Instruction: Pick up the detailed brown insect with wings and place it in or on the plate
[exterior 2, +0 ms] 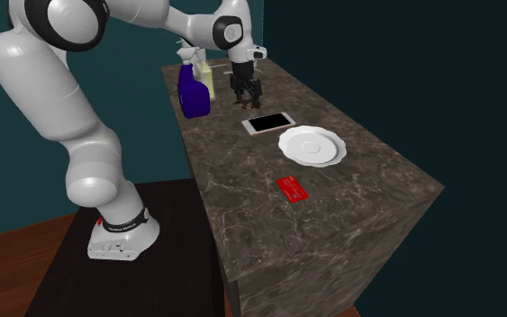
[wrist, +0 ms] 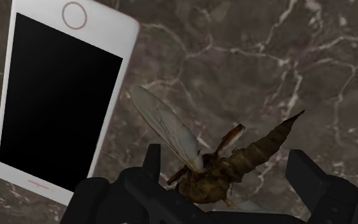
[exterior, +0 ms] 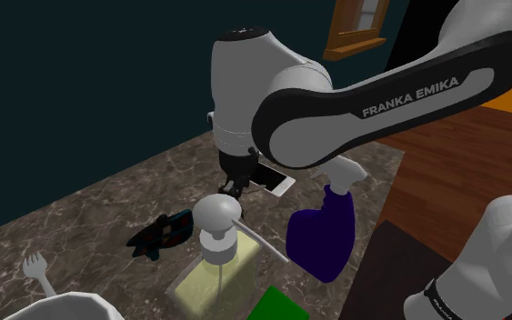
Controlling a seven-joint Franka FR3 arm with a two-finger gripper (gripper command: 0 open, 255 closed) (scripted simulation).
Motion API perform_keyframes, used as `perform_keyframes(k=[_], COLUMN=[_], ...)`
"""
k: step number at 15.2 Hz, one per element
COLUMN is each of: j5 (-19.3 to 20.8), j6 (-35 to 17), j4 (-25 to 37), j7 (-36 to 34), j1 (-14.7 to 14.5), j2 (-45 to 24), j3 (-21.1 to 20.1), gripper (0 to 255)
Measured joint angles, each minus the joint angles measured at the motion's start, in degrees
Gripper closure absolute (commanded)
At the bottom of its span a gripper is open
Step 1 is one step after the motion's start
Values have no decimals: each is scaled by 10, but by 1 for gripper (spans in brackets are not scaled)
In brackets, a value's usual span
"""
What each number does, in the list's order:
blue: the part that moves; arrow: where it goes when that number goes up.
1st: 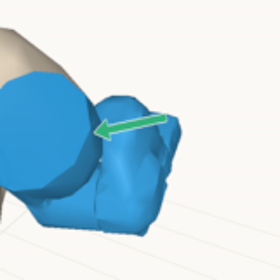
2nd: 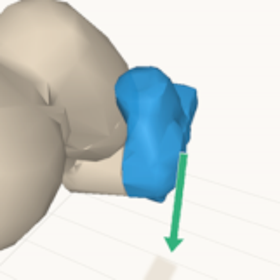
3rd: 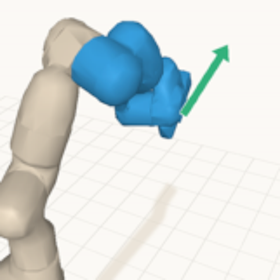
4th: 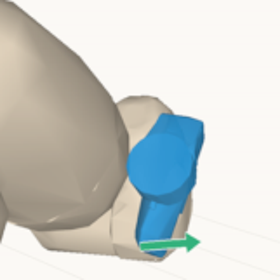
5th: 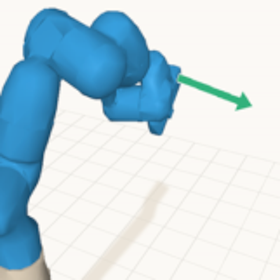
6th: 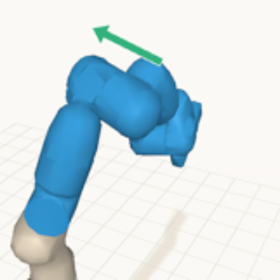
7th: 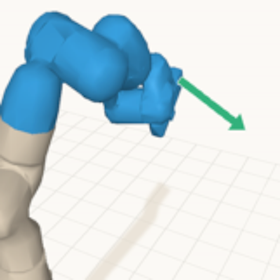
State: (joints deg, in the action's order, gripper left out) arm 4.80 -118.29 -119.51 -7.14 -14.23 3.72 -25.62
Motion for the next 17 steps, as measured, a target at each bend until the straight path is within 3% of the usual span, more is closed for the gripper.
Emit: perform_keyframes(k=[4, 5, 17], j5=[0, 0, -1], j6=[-2, -2, 8], j4=[0, 0, 5], j7=[0, 0, 2], j1=[0, 0, 0], j2=[-1, 0, 1], j3=[0, 0, 0], gripper=[0, 255, 255])
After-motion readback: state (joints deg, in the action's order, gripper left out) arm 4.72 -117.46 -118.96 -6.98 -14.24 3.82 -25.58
